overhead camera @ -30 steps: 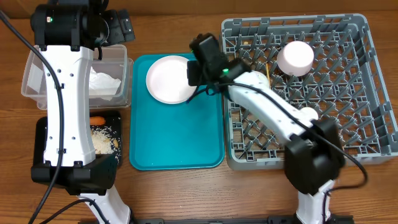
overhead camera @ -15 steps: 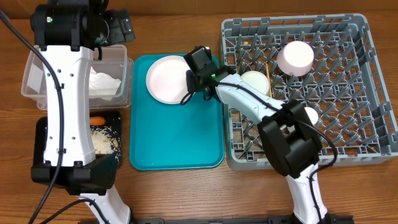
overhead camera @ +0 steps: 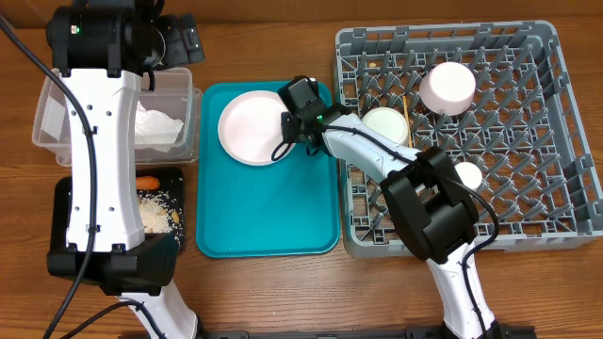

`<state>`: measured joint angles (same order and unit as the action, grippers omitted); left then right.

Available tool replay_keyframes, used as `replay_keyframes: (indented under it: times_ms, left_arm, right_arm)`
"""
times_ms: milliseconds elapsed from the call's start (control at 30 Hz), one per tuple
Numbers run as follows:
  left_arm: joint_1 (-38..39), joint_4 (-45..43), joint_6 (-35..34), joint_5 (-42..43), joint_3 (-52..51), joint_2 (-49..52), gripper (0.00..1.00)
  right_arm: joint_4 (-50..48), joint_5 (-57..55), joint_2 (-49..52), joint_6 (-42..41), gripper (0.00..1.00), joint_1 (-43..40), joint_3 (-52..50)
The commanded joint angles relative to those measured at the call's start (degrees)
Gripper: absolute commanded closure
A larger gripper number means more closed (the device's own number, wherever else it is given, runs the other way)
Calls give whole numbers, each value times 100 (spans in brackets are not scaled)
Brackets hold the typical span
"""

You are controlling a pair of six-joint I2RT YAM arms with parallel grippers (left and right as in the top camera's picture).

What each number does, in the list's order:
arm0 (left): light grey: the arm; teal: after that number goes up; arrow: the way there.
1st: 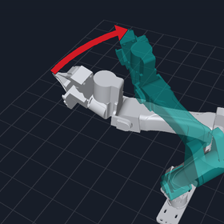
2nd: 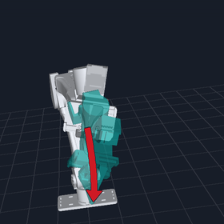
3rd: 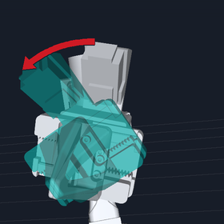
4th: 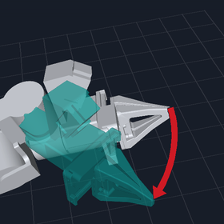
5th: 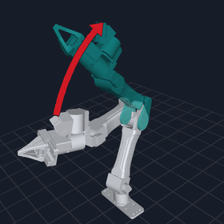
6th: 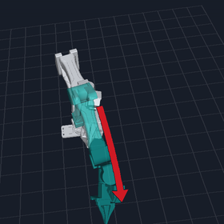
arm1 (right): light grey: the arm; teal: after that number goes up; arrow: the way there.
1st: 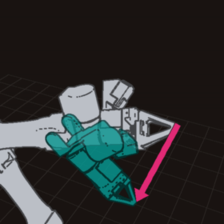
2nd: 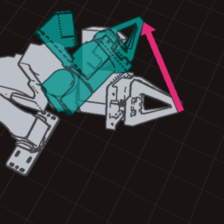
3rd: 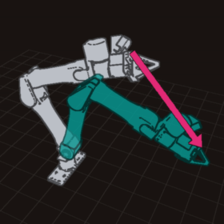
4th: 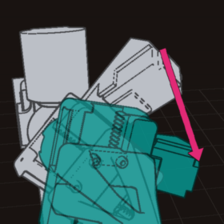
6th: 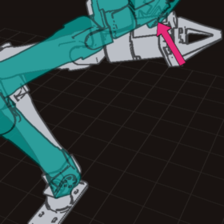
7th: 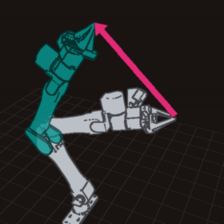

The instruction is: Sort waste into correct bins and load items into the dishwasher

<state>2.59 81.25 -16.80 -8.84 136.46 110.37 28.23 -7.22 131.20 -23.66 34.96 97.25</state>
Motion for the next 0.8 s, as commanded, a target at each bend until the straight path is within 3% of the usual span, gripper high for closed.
replay_keyframes:
  times_ms: [0, 267, 500, 767]
  left_arm:
    - [0, -2, -103, -57, 79, -74, 0]
    - [0, -2, -103, -57, 79, -74, 0]
    - [0, -2, -103, -57, 79, -74, 0]
    - [0, -2, -103, -57, 79, -74, 0]
  right_arm:
    - [42, -4, -229, 68, 96, 35, 35]
    - [282, -2, -1051, 70, 96, -105, 35]
    - [1202, -118, -2264, 173, 96, -350, 35]
    - [2081, -1266, -3630, 1386, 96, -918, 35]
